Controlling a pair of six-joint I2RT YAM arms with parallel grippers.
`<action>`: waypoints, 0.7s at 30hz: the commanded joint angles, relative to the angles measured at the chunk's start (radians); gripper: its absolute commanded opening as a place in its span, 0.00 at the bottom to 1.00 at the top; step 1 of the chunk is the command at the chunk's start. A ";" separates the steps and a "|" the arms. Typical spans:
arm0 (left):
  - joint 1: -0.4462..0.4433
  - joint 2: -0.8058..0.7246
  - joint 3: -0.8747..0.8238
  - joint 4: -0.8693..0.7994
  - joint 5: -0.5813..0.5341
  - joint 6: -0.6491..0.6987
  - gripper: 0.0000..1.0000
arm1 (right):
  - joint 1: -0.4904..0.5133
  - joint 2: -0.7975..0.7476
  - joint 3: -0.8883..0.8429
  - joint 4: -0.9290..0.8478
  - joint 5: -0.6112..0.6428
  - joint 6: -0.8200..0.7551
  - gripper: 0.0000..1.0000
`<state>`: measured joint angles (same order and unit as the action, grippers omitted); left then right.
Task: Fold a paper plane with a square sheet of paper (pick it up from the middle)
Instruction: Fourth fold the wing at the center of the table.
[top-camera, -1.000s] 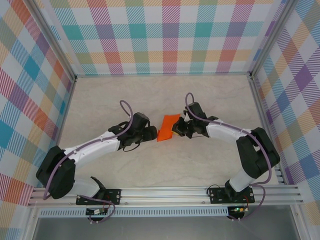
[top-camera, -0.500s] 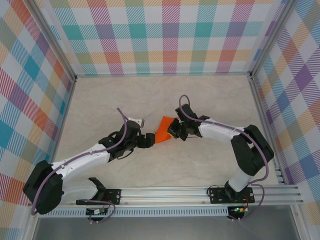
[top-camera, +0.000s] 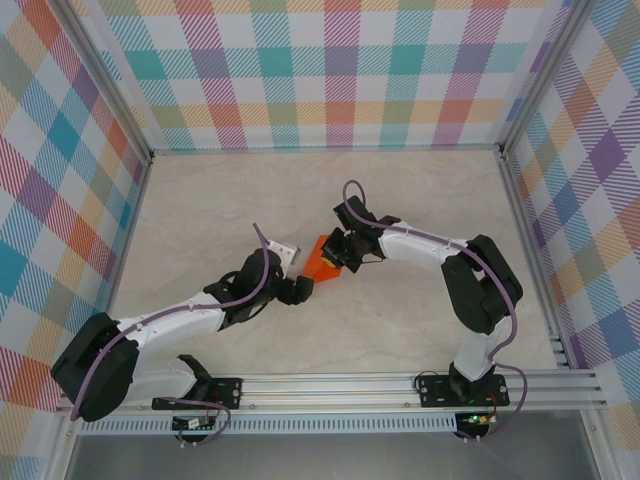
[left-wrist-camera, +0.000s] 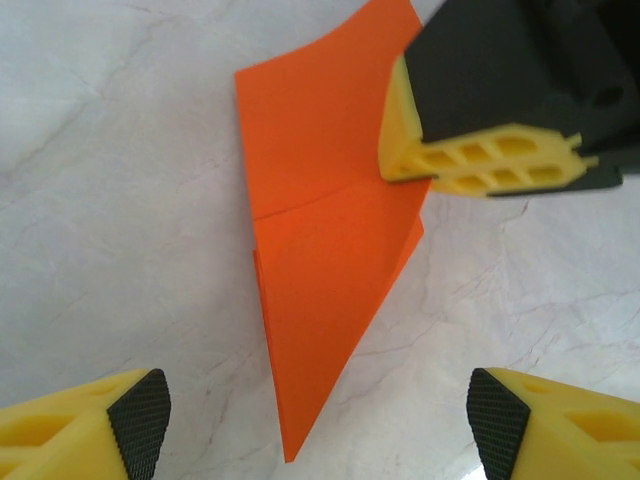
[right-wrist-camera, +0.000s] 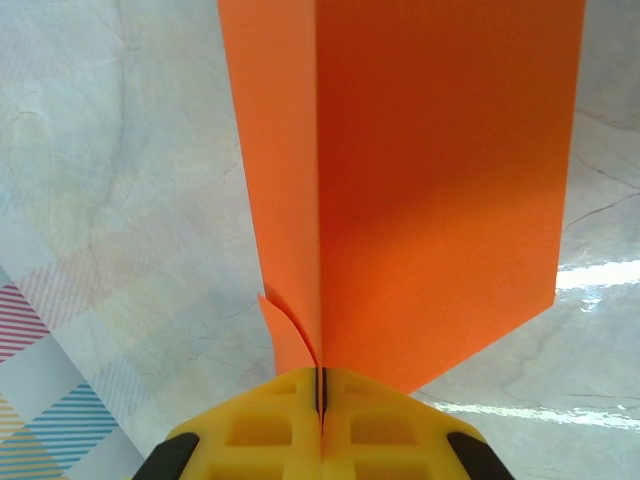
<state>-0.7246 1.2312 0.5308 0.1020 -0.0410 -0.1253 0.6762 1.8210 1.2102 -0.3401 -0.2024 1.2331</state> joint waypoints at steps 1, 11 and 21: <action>-0.009 0.037 -0.038 0.160 0.040 0.117 0.76 | 0.007 0.026 0.043 -0.068 -0.031 0.021 0.01; -0.010 0.198 -0.054 0.344 0.042 0.219 0.53 | 0.006 0.085 0.135 -0.142 -0.080 0.017 0.01; -0.011 0.248 -0.054 0.395 0.033 0.196 0.32 | 0.005 0.105 0.158 -0.155 -0.109 0.032 0.03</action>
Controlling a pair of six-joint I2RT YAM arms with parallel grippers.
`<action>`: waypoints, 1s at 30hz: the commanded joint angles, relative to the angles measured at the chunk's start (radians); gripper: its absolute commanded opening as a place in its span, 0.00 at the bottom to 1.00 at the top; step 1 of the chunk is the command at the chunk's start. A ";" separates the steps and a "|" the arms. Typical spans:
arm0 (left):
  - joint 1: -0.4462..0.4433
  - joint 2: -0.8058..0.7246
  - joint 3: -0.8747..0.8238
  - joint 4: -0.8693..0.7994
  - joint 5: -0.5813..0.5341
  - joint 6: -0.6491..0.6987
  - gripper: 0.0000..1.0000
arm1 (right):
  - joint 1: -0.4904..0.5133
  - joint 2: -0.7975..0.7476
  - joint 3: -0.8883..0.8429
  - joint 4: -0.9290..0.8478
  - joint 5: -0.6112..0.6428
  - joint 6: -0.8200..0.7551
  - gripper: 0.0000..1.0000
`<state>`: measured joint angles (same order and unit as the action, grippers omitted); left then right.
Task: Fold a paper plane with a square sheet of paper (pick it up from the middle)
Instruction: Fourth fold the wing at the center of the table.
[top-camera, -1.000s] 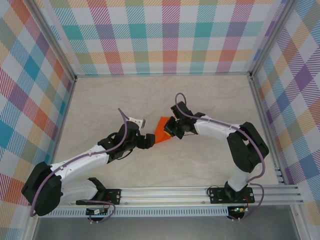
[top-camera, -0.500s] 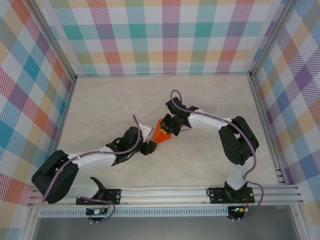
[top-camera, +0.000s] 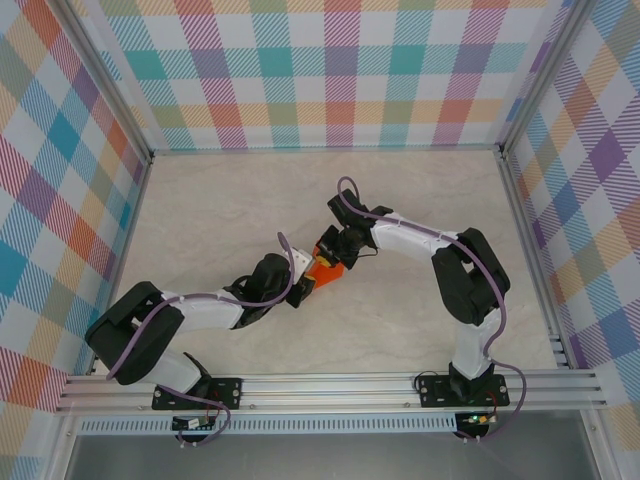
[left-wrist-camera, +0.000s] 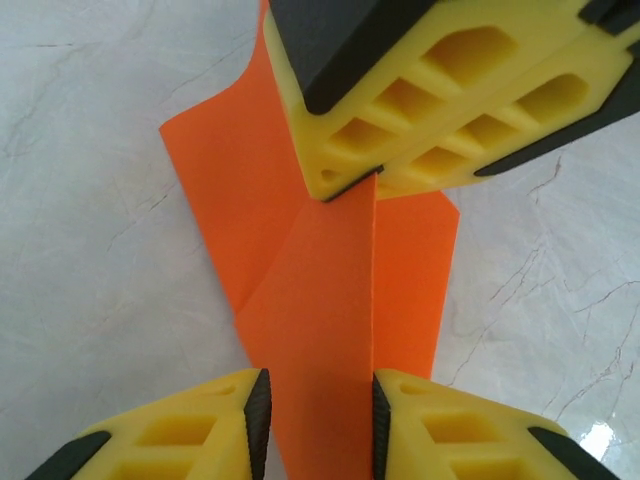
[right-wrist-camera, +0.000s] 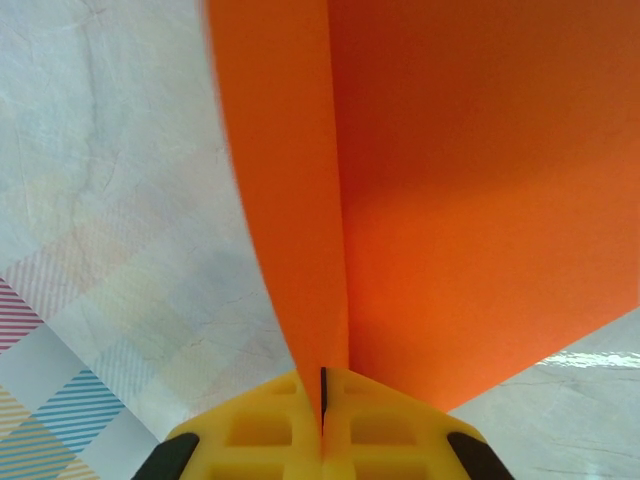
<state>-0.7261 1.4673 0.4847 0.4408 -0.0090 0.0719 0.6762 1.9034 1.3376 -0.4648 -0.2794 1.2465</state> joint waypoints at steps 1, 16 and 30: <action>-0.009 0.012 -0.010 0.059 0.000 -0.008 0.31 | 0.005 0.022 0.031 -0.028 -0.036 0.023 0.04; -0.010 0.044 -0.029 0.092 -0.008 -0.024 0.12 | -0.022 -0.015 -0.001 -0.020 -0.082 0.020 0.35; -0.009 0.045 -0.034 0.079 0.105 -0.183 0.09 | -0.091 -0.249 -0.311 0.232 -0.057 -0.430 0.57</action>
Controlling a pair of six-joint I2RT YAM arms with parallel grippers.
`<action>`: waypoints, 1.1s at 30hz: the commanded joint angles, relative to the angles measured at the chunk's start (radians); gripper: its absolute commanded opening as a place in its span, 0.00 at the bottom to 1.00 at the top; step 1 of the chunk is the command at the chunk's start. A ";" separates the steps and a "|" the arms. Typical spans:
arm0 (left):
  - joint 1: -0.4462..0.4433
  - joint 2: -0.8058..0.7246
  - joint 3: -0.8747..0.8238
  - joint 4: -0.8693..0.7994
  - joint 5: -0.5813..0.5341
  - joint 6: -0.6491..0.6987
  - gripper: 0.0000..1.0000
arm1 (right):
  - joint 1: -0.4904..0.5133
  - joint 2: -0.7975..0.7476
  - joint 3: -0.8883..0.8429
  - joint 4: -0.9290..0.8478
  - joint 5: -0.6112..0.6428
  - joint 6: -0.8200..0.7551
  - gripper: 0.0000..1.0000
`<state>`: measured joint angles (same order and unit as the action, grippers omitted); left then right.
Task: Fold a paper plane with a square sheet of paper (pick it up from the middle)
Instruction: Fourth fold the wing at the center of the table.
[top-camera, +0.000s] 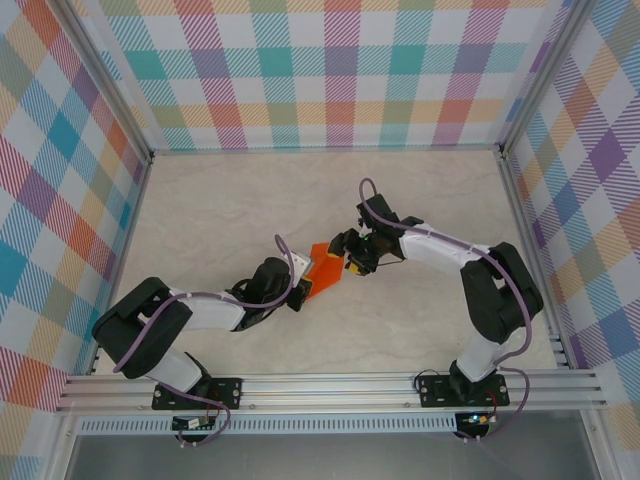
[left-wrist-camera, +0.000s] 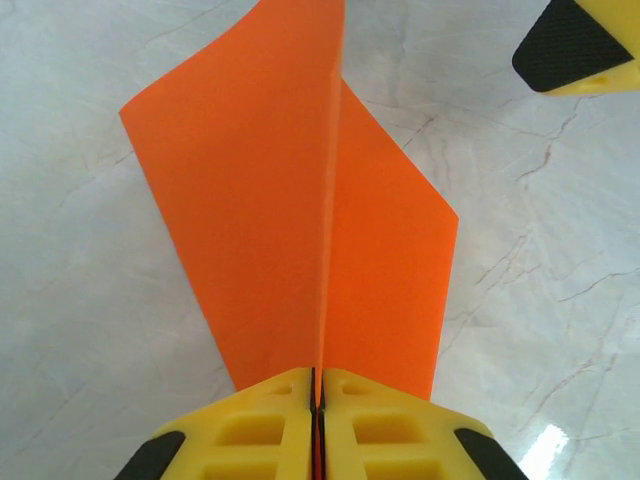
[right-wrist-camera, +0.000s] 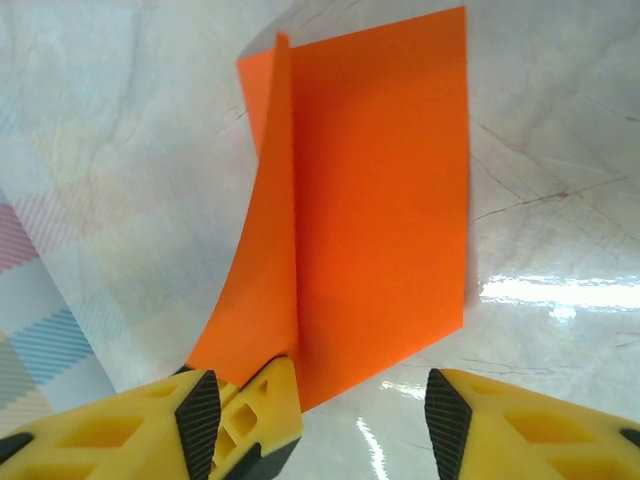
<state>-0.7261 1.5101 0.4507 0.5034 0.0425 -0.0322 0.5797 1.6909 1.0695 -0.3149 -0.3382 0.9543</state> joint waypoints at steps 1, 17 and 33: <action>-0.009 0.005 0.000 0.021 0.065 -0.107 0.09 | 0.005 -0.045 -0.067 0.108 -0.005 -0.161 0.56; -0.009 0.038 0.002 0.026 0.140 -0.280 0.08 | 0.000 0.050 -0.156 0.324 -0.175 -0.255 0.41; -0.009 0.009 0.078 -0.108 0.146 -0.400 0.26 | 0.002 0.131 -0.131 0.334 -0.179 -0.195 0.43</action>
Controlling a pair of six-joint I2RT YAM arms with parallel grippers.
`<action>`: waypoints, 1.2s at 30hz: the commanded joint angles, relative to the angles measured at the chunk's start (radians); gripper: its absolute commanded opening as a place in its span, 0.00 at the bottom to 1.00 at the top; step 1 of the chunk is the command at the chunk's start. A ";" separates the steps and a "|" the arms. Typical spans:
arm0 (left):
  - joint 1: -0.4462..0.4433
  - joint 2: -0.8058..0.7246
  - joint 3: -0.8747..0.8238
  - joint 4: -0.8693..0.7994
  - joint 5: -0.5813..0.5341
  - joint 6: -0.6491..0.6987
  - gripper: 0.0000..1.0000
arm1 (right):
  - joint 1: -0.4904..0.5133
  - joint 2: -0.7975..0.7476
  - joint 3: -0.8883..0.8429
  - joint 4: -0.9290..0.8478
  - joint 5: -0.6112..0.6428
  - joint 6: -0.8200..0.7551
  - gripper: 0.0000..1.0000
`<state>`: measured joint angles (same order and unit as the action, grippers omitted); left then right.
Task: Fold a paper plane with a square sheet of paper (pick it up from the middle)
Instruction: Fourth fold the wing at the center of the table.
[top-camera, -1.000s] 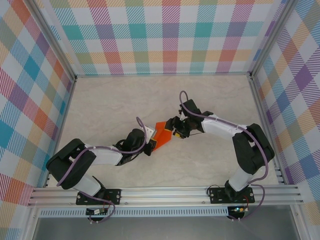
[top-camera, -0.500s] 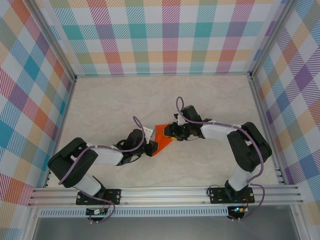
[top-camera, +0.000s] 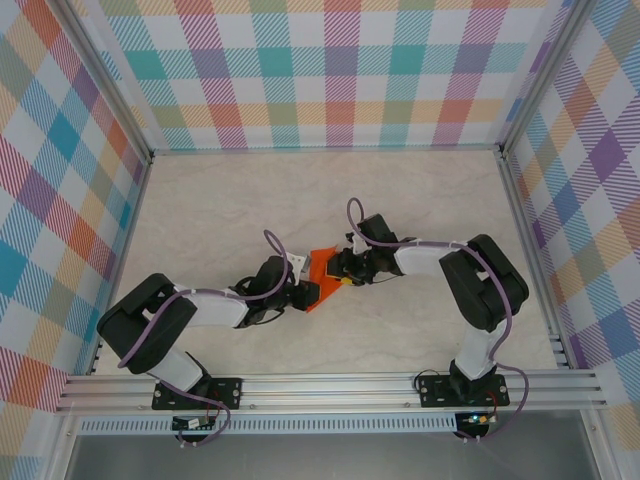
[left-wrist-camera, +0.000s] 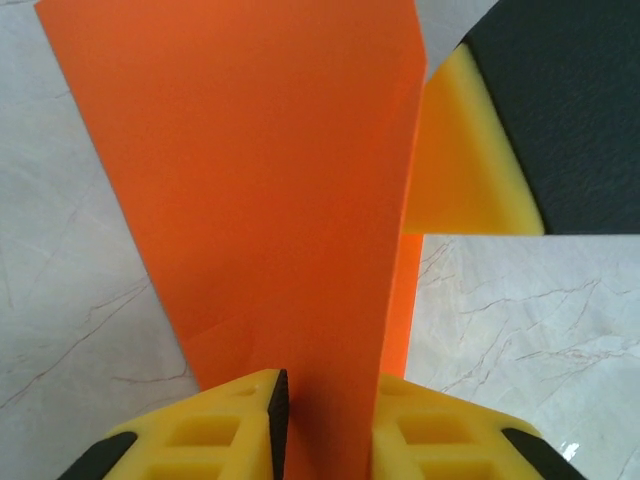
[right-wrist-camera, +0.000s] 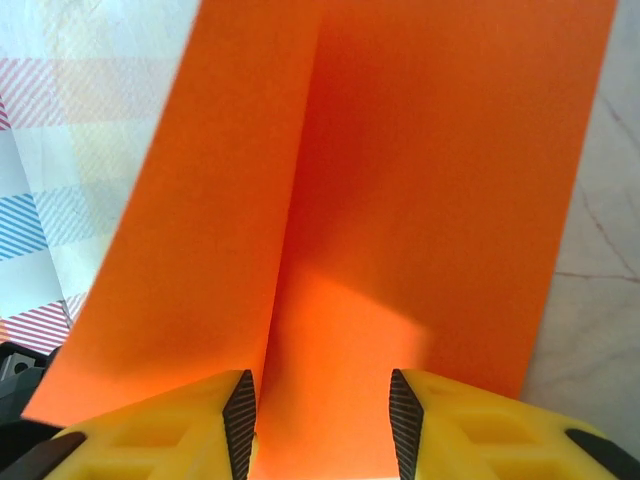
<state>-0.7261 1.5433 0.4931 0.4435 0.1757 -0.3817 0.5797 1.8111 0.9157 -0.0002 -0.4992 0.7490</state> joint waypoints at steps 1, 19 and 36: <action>-0.010 -0.032 0.042 -0.066 0.009 -0.060 0.27 | 0.002 0.013 0.023 0.018 -0.015 0.012 0.44; -0.035 -0.151 0.085 -0.360 -0.057 -0.160 0.43 | 0.011 0.031 0.025 0.018 -0.022 0.008 0.42; -0.124 -0.046 0.136 -0.367 -0.190 -0.173 0.28 | 0.017 0.033 0.026 0.020 -0.023 0.012 0.42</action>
<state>-0.8360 1.4723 0.6041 0.0803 0.0124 -0.5423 0.5911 1.8286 0.9203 0.0071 -0.4995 0.7551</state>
